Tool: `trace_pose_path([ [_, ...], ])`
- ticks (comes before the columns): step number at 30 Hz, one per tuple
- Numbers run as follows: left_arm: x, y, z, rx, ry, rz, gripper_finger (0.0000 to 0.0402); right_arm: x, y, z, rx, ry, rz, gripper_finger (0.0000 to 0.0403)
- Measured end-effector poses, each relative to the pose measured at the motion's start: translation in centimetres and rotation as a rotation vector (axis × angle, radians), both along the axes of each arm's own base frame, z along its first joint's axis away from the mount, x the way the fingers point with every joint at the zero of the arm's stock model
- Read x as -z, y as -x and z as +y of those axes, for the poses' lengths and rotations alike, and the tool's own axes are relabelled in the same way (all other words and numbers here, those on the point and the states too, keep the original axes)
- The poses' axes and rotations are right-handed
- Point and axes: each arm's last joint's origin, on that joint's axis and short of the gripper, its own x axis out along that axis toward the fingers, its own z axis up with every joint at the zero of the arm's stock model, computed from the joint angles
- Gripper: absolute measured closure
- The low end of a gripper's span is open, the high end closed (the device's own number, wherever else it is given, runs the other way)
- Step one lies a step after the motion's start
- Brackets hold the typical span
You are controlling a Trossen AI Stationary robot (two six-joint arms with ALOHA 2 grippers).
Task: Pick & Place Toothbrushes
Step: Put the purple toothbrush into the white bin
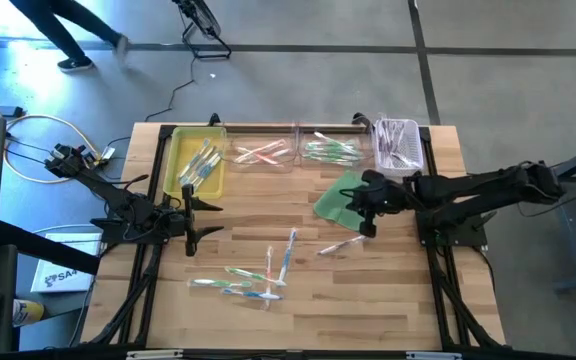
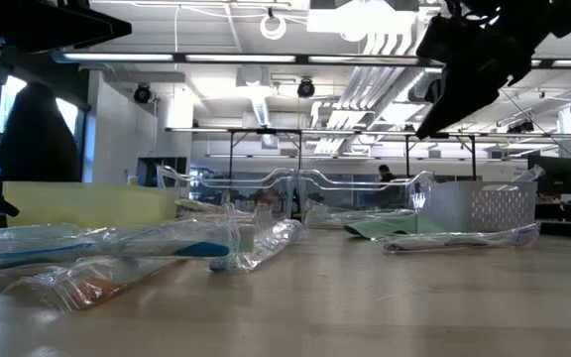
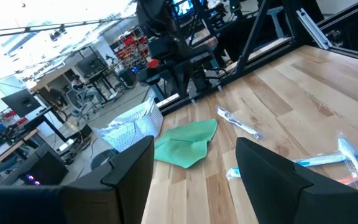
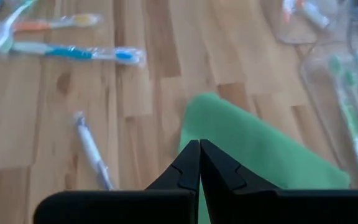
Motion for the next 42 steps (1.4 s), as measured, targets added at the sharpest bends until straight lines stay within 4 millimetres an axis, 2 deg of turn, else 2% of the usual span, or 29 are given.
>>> trace_pose_path([
  [12,0.0,0.0,0.0,0.0,0.0,0.0,0.0181,0.2,0.3,1.6,-0.07,-0.017,0.03,0.0399],
  [23,0.0,0.0,0.0,0.003,0.0,0.0,0.0181,0.1,0.2,1.6,0.029,-0.113,0.005,0.0399],
  [35,0.0,0.0,0.0,0.003,0.0,0.0,0.0181,0.1,0.1,1.7,-0.003,-0.11,0.005,0.0398],
  [38,0.0,0.0,0.0,0.004,0.0,0.0,0.0181,0.2,0.2,1.7,-0.006,-0.112,0.019,0.0382],
  [42,0.0,0.0,0.0,0.003,0.0,0.0,0.0181,0.6,0.4,1.7,-0.012,-0.122,0.064,0.0335],
])
